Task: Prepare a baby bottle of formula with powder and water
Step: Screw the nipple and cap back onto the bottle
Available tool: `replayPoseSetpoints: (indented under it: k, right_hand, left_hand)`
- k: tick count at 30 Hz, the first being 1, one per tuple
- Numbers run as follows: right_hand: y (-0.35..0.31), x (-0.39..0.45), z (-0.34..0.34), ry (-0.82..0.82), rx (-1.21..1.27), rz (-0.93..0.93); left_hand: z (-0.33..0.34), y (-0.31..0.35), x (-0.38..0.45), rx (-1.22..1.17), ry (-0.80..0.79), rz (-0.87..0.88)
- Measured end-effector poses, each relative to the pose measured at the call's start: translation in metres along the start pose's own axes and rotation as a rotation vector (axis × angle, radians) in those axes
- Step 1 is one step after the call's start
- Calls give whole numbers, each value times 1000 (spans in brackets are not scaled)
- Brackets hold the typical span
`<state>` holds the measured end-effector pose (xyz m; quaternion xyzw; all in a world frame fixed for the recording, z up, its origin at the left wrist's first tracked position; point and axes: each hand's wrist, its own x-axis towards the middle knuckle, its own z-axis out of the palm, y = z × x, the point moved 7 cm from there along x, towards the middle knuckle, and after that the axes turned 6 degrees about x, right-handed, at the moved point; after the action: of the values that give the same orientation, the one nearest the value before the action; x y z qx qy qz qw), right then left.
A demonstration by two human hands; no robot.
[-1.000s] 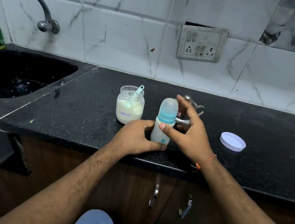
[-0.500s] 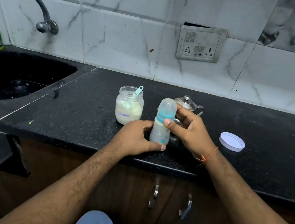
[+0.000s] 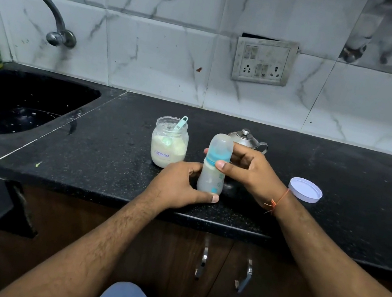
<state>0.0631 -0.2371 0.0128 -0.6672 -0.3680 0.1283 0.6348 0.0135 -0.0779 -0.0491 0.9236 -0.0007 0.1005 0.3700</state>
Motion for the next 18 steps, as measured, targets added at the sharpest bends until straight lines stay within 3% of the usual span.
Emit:
replayPoseSetpoints:
  k: [5, 13, 18]
  right_hand:
    - [5, -4, 6, 196, -63, -99]
    - [-6, -2, 0, -57, -11, -16]
    - [4, -3, -1, 49, -1, -50]
  left_hand:
    - [1, 2, -5, 69, 101, -43]
    - [3, 0, -1, -17, -70, 33]
    - [5, 2, -4, 34, -19, 2]
